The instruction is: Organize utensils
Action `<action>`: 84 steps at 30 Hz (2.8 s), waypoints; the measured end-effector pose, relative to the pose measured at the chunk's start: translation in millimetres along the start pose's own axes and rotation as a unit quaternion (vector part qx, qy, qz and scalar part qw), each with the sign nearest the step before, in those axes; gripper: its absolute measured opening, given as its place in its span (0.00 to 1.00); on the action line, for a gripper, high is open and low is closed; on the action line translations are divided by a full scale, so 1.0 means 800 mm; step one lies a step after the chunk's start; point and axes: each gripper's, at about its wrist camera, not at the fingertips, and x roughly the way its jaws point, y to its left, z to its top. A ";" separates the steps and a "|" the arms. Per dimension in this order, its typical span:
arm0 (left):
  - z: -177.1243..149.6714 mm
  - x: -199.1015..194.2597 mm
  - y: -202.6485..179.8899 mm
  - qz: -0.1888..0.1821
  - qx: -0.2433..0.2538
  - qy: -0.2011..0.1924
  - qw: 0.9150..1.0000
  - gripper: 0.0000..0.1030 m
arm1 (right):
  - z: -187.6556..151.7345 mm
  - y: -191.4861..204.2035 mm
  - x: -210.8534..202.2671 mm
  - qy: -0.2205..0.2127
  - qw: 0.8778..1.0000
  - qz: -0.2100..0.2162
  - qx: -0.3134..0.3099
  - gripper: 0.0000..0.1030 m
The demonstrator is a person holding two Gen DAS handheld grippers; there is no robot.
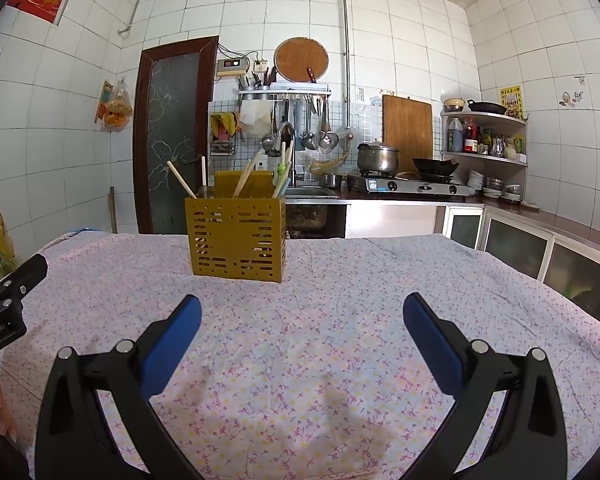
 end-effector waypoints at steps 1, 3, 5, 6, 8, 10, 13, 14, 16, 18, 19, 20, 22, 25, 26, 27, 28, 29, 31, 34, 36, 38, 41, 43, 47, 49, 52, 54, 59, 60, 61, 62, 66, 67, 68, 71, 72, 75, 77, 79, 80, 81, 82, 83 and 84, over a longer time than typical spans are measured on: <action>0.000 0.000 0.000 -0.001 -0.001 0.000 1.000 0.95 | 0.000 0.000 0.000 0.000 1.000 0.000 0.000 0.96; 0.000 0.000 0.000 -0.001 -0.001 0.000 1.000 0.95 | 0.000 0.000 0.000 0.000 1.000 0.000 0.000 0.96; 0.001 0.001 0.000 0.000 -0.001 0.001 1.000 0.95 | 0.000 0.000 0.000 0.001 1.000 0.000 0.000 0.96; 0.001 0.002 0.000 -0.001 -0.001 0.001 1.000 0.95 | -0.001 0.000 0.000 0.001 1.000 0.000 0.000 0.96; 0.002 0.002 0.000 -0.001 -0.001 0.001 1.000 0.95 | -0.001 0.000 0.001 0.001 1.000 0.000 0.000 0.96; 0.001 0.001 0.000 0.000 -0.001 0.001 1.000 0.95 | -0.001 0.001 0.001 0.002 1.000 -0.001 0.000 0.96; 0.002 0.001 -0.001 -0.003 -0.001 0.000 1.000 0.95 | -0.002 0.001 0.001 0.002 1.000 -0.001 0.000 0.96; 0.002 0.002 -0.001 -0.004 -0.001 0.000 1.000 0.95 | -0.002 0.001 0.001 0.002 1.000 -0.001 0.000 0.96; 0.002 0.001 -0.001 -0.007 0.000 0.000 1.000 0.95 | -0.002 0.000 0.001 0.001 1.000 -0.001 0.000 0.96; 0.001 0.001 -0.001 -0.008 -0.001 -0.001 1.000 0.95 | -0.001 0.001 0.001 0.002 1.000 -0.001 0.000 0.96; 0.001 0.001 -0.001 -0.009 0.000 -0.001 1.000 0.95 | -0.001 0.000 0.001 0.002 1.000 -0.001 0.000 0.96; 0.000 0.001 -0.002 -0.010 -0.001 -0.002 1.000 0.95 | -0.001 0.000 0.001 0.002 1.000 -0.001 0.000 0.96; 0.000 0.001 -0.001 -0.010 -0.001 -0.002 1.000 0.95 | -0.002 0.000 0.001 0.001 1.000 -0.001 -0.001 0.96; 0.000 0.001 -0.001 -0.011 -0.001 -0.001 1.000 0.95 | -0.001 -0.001 0.001 0.002 1.000 -0.001 -0.001 0.96; 0.000 0.001 -0.002 -0.011 -0.001 -0.001 1.000 0.95 | -0.001 0.000 0.001 0.002 1.000 0.000 -0.001 0.96; -0.001 0.001 -0.002 -0.012 0.000 0.000 1.000 0.95 | -0.001 -0.001 0.001 0.002 1.000 -0.001 -0.001 0.96; -0.001 0.001 -0.002 -0.012 -0.001 0.000 1.000 0.95 | -0.001 -0.001 0.001 0.002 1.000 -0.001 -0.001 0.96; 0.000 0.001 -0.002 -0.012 -0.001 0.000 1.000 0.95 | -0.001 -0.001 0.001 0.002 1.000 -0.001 0.000 0.96; 0.000 0.000 -0.002 -0.014 -0.001 -0.001 1.000 0.95 | -0.001 -0.001 0.001 0.002 1.000 0.000 -0.001 0.96; 0.000 0.000 -0.004 -0.014 0.002 -0.003 1.000 0.95 | -0.001 -0.001 0.001 0.002 1.000 0.000 -0.001 0.96; 0.000 0.000 -0.004 -0.014 0.002 -0.004 1.000 0.95 | -0.001 -0.001 0.000 0.002 1.000 0.000 -0.001 0.96; 0.000 -0.001 -0.005 -0.014 0.003 -0.005 1.000 0.95 | -0.001 -0.002 0.001 0.002 1.000 0.000 -0.001 0.96; -0.001 -0.003 -0.005 -0.015 0.002 -0.007 1.000 0.95 | -0.001 -0.002 0.000 0.002 1.000 0.000 -0.001 0.96; -0.001 -0.003 -0.006 -0.015 0.002 -0.008 1.000 0.95 | -0.001 -0.002 0.001 0.002 1.000 0.000 -0.001 0.96; -0.002 -0.004 -0.005 -0.015 0.002 -0.008 1.000 0.95 | -0.001 -0.002 0.001 0.003 1.000 0.000 -0.001 0.96; -0.002 -0.003 -0.005 -0.015 0.000 -0.007 1.000 0.95 | -0.001 -0.001 0.000 0.002 1.000 0.000 0.000 0.96; -0.002 -0.004 -0.005 -0.015 0.001 -0.008 1.000 0.95 | -0.001 -0.002 0.000 0.002 1.000 0.000 -0.001 0.96; -0.002 -0.004 -0.005 -0.015 0.001 -0.008 1.000 0.95 | 0.000 -0.002 0.000 0.002 1.000 0.000 -0.001 0.96; -0.002 -0.004 -0.005 -0.015 0.000 -0.008 1.000 0.95 | 0.000 -0.002 0.000 0.002 1.000 0.000 -0.001 0.96; -0.002 -0.004 -0.005 -0.015 0.000 -0.008 1.000 0.95 | 0.000 -0.002 0.000 0.002 1.000 0.000 -0.001 0.96; -0.002 -0.004 -0.005 -0.015 0.000 -0.007 1.000 0.95 | 0.000 -0.002 0.000 0.003 1.000 0.000 -0.001 0.96; -0.002 -0.004 -0.005 -0.015 0.000 -0.007 1.000 0.95 | 0.000 -0.003 0.000 0.003 1.000 0.000 -0.001 0.96; -0.002 -0.004 -0.005 -0.015 0.000 -0.008 1.000 0.95 | 0.000 -0.003 0.000 0.002 1.000 0.000 -0.001 0.96; -0.002 -0.004 -0.005 -0.015 0.000 -0.008 1.000 0.95 | 0.000 -0.002 0.000 0.002 1.000 0.000 -0.001 0.96; -0.002 -0.004 -0.005 -0.015 0.000 -0.008 1.000 0.95 | 0.000 -0.003 0.000 0.002 1.000 0.000 -0.001 0.96; -0.002 -0.004 -0.005 -0.015 0.000 -0.007 1.000 0.95 | 0.000 -0.003 0.000 0.002 1.000 0.000 -0.001 0.96; -0.002 -0.004 -0.005 -0.015 0.000 -0.007 1.000 0.95 | 0.000 -0.003 0.000 0.003 1.000 0.000 -0.001 0.96; -0.002 -0.004 -0.005 -0.015 0.000 -0.007 1.000 0.95 | 0.000 -0.003 0.000 0.002 1.000 0.000 -0.001 0.96; -0.002 -0.004 -0.004 -0.015 0.000 -0.006 1.000 0.95 | 0.000 -0.003 0.000 0.002 1.000 0.000 -0.001 0.96; -0.002 -0.004 -0.005 -0.015 -0.001 -0.006 1.000 0.95 | 0.000 -0.003 0.000 0.003 1.000 0.000 -0.001 0.96; -0.002 -0.004 -0.005 -0.015 -0.001 -0.006 1.000 0.95 | 0.000 -0.003 0.000 0.003 1.000 0.000 -0.001 0.96; -0.002 -0.004 -0.005 -0.015 0.000 -0.006 1.000 0.95 | 0.000 -0.003 0.000 0.002 1.000 0.000 -0.001 0.96; -0.002 -0.004 -0.004 -0.015 0.000 -0.006 1.000 0.95 | 0.000 -0.003 0.000 0.002 1.000 0.000 -0.001 0.96; -0.002 -0.004 -0.004 -0.015 -0.001 -0.007 1.000 0.95 | 0.000 -0.003 0.000 0.002 1.000 0.000 -0.001 0.96; -0.002 -0.004 -0.004 -0.015 -0.001 -0.007 1.000 0.95 | 0.000 -0.003 0.000 0.002 1.000 0.000 -0.001 0.96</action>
